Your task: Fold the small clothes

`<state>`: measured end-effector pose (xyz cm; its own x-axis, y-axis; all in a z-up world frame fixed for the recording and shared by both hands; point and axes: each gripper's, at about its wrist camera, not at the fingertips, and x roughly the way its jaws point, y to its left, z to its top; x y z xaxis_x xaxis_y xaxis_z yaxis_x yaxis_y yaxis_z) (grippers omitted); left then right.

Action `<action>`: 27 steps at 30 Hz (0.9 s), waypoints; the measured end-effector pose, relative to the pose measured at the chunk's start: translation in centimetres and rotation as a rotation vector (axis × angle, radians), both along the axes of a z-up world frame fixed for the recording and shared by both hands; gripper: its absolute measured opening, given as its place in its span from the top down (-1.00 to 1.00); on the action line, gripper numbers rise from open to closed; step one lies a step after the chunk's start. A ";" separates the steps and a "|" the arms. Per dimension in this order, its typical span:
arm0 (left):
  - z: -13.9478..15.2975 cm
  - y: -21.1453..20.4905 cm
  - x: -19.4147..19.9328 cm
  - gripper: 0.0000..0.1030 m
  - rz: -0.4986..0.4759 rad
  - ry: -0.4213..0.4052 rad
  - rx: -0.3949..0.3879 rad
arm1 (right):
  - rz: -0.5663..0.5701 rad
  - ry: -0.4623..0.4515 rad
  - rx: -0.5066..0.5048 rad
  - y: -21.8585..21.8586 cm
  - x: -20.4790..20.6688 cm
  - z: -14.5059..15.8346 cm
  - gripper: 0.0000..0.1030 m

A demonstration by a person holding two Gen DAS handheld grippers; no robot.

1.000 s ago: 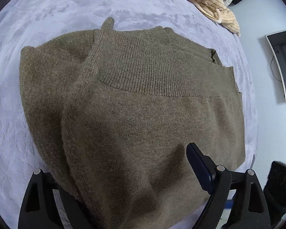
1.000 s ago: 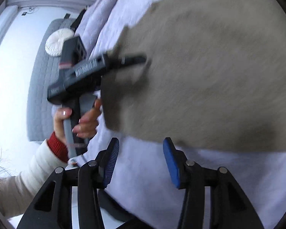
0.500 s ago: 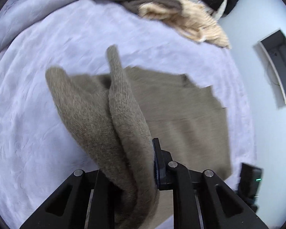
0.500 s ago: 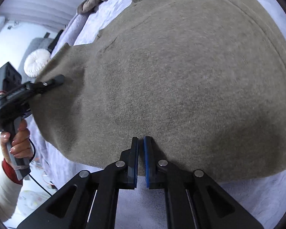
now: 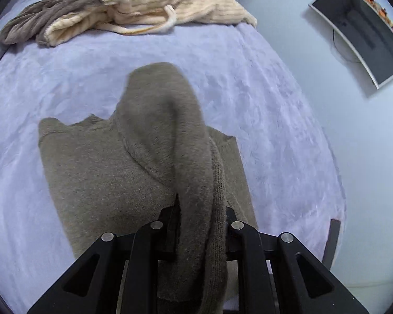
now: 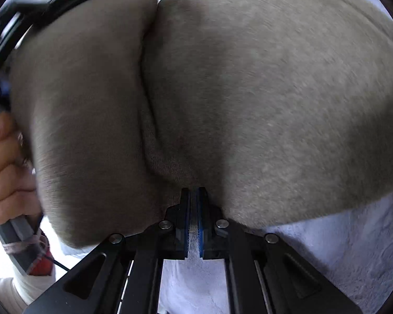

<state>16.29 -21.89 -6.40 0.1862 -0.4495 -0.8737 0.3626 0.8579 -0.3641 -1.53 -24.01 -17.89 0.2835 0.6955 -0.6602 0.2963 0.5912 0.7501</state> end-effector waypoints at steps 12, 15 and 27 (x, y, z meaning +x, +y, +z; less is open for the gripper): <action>0.6 -4.9 -2.5 0.61 -0.089 -0.182 0.212 | -0.032 0.029 0.107 -1.1 0.2 -1.2 0.94; 1.3 -4.1 -2.8 -0.23 -0.069 -0.181 0.178 | -0.029 0.035 0.104 -3.5 -0.7 -1.1 0.94; 2.2 4.9 -1.4 -0.49 0.175 -0.194 0.119 | -0.206 -0.067 0.021 -12.5 -1.0 3.8 0.33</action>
